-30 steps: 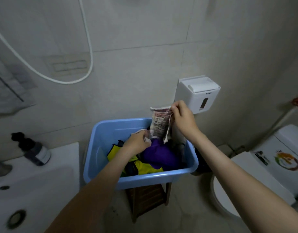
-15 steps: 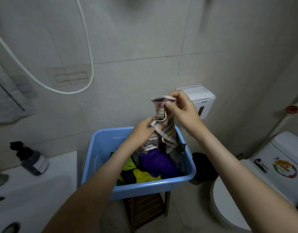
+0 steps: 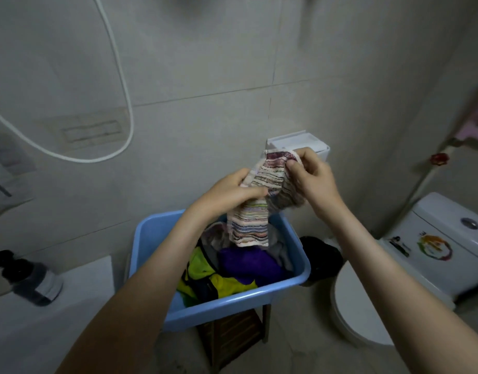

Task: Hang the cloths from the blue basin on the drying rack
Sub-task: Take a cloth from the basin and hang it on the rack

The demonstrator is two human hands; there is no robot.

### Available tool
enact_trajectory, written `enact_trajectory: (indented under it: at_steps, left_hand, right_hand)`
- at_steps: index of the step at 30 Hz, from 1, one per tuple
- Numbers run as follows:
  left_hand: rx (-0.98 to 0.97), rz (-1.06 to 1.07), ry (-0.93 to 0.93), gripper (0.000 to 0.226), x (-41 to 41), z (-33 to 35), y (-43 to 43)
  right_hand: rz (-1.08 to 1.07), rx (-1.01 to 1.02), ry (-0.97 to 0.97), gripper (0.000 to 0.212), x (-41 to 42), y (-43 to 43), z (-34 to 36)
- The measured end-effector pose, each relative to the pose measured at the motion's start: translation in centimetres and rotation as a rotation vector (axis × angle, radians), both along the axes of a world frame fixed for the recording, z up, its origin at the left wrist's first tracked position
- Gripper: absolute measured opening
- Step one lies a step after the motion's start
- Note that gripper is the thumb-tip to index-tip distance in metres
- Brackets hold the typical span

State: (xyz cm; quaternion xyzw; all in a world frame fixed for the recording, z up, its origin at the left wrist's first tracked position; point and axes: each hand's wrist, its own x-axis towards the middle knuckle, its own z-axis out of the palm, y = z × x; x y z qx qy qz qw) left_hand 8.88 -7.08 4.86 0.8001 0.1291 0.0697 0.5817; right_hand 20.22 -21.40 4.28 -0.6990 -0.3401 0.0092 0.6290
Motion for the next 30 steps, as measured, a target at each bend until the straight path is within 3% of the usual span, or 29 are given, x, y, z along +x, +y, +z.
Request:
enact_trajectory:
  at_steps: [4, 7, 13, 18, 22, 24, 26, 30]
  left_hand:
    - [-0.024, -0.055, -0.115, 0.036, 1.8, 2.1, -1.7]
    - [0.026, -0.118, -0.127, 0.031, 3.2, 2.7, -3.7]
    - [0.038, -0.293, -0.168, 0.005, 4.6, 3.0, -9.9]
    - [-0.018, -0.530, -0.183, 0.017, 3.5, 4.0, -15.3]
    - [-0.062, -0.653, -0.166, 0.016, 1.5, 4.8, -21.2]
    - [-0.040, -0.730, -0.143, 0.012, 0.8, 4.8, -23.7]
    - [-0.003, -0.831, -0.102, 0.028, -0.6, 4.7, -27.1]
    - [-0.040, -0.980, -0.064, 0.032, -4.3, 4.2, -33.2]
  right_hand:
    - [0.010, -0.086, -0.164, 0.009, -0.7, -2.4, 2.1]
    - [-0.043, -0.156, -0.171, 0.012, -1.1, -4.8, 2.3]
    - [-0.121, -0.347, 0.095, 0.043, -3.1, -13.7, 0.6]
    - [-0.305, -0.517, 0.283, 0.018, -6.1, -20.3, -1.3]
    - [-0.617, -0.588, 0.327, 0.023, -9.7, -26.9, -2.4]
    - [-0.756, -0.499, 0.328, 0.018, -11.7, -29.8, -2.8]
    - [-0.887, -0.342, 0.335, 0.027, -14.6, -33.3, -3.0]
    - [-1.048, 0.093, 0.408, 0.043, -21.0, -38.8, -2.5]
